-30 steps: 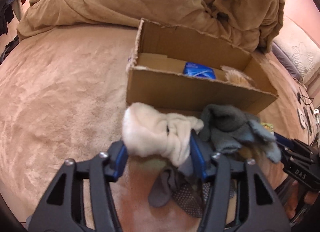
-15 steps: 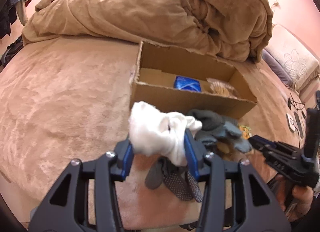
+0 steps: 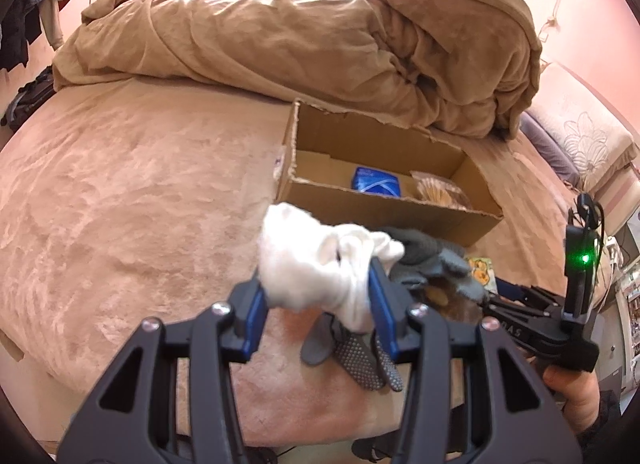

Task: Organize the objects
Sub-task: 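Grasp the white socks with the left tool while the right tool grasps the cartoon tissue pack, then place the white socks in the box with the left tool while the right tool places the tissue pack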

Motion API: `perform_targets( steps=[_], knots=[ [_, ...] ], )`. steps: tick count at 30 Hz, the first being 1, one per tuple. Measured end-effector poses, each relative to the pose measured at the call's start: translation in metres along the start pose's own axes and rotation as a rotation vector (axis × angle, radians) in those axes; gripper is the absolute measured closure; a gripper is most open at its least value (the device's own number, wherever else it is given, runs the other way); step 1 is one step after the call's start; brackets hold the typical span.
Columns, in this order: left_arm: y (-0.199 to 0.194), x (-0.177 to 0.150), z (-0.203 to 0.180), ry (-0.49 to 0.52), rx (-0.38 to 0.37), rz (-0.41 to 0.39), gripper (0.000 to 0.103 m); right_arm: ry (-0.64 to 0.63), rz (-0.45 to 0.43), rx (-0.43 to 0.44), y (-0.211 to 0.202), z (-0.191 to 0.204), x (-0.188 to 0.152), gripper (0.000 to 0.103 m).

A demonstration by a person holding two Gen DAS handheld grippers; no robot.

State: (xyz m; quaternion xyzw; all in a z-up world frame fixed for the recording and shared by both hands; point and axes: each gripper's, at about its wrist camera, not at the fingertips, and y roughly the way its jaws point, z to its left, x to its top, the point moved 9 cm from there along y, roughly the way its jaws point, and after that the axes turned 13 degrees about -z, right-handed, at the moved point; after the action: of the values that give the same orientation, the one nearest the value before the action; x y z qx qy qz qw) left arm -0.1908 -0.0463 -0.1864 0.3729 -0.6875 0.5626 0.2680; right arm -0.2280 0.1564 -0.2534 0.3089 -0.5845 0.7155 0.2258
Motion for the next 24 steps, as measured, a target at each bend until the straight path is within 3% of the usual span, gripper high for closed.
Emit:
perform_targets(
  steps=[5, 16, 24],
  knots=[
    [-0.013, 0.009, -0.005, 0.004, -0.012, -0.019, 0.057, 0.029, -0.036, 0.006, -0.021, -0.006, 0.012, 0.052],
    [-0.049, 0.044, -0.037, 0.038, -0.073, -0.076, 0.056, 0.030, -0.181, 0.066, -0.118, 0.010, 0.068, 0.052],
    [-0.056, 0.086, -0.048, 0.045, -0.097, -0.134, 0.056, -0.002, -0.247, 0.092, -0.140, 0.023, 0.104, 0.052]
  ],
)
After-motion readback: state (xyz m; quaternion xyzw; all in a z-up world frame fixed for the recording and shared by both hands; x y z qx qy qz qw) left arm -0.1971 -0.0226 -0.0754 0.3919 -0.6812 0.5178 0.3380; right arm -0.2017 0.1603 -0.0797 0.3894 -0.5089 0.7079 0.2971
